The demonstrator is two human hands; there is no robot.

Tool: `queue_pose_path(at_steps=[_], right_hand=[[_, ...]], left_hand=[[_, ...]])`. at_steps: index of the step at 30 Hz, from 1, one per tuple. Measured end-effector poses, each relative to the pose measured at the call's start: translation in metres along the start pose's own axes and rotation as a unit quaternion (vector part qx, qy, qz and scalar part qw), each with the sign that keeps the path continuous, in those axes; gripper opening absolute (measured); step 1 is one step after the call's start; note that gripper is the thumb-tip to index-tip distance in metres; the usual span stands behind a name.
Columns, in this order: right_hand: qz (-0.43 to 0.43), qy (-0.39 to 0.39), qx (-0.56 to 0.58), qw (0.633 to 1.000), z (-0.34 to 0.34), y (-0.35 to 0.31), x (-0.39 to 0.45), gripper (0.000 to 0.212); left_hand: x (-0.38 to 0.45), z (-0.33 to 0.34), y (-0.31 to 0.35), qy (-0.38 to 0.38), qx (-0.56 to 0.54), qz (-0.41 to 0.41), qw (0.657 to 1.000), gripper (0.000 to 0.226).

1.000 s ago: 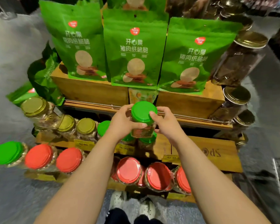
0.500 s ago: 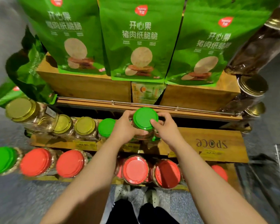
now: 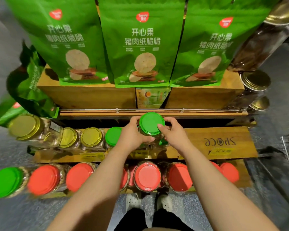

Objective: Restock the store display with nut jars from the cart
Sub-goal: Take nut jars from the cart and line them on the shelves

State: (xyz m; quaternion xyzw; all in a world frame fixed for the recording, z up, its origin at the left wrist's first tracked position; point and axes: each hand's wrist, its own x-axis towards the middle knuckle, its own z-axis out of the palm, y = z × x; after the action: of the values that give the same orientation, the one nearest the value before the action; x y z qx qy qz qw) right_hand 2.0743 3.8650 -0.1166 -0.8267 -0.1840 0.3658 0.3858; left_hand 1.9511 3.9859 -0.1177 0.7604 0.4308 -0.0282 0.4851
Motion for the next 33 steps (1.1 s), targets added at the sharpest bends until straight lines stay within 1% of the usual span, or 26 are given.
queue_pose_path(at_steps=[4,6,8,11,14,16,19,23,29,33], right_hand=[[-0.005,0.031,-0.011,0.999,-0.009,-0.005,-0.013,0.048],[-0.013,0.033,-0.028,0.999,-0.020,-0.009,-0.022,0.048],[-0.020,0.032,-0.057,0.998,-0.033,-0.012,-0.034,0.048],[-0.035,0.045,-0.103,0.993,-0.056,-0.016,-0.060,0.047],[-0.034,0.054,-0.171,0.983,-0.080,-0.018,-0.094,0.054],[-0.022,0.060,-0.242,0.968,-0.098,-0.015,-0.121,0.058],[0.003,0.093,-0.319,0.943,-0.124,-0.001,-0.159,0.065],[0.045,0.111,-0.352,0.928,-0.161,0.024,-0.217,0.079],[0.118,0.160,-0.301,0.933,-0.213,0.088,-0.298,0.093],[0.158,0.184,-0.283,0.928,-0.259,0.138,-0.358,0.094]], left_hand=[[-0.014,-0.018,0.016,-0.007,0.091,0.020,0.996,0.124],[-0.023,-0.034,0.029,-0.010,0.150,0.049,0.987,0.123],[-0.033,-0.049,0.044,-0.009,0.210,0.087,0.974,0.116],[-0.053,-0.062,0.076,-0.006,0.320,0.154,0.935,0.108],[-0.076,-0.056,0.112,-0.025,0.416,0.226,0.881,0.104],[-0.092,-0.042,0.135,-0.042,0.458,0.273,0.845,0.102],[-0.113,-0.014,0.158,-0.059,0.481,0.339,0.807,0.099],[-0.144,0.030,0.189,-0.090,0.496,0.401,0.765,0.102],[-0.194,0.108,0.229,-0.119,0.507,0.477,0.708,0.107],[-0.237,0.175,0.255,-0.140,0.485,0.508,0.698,0.108]])
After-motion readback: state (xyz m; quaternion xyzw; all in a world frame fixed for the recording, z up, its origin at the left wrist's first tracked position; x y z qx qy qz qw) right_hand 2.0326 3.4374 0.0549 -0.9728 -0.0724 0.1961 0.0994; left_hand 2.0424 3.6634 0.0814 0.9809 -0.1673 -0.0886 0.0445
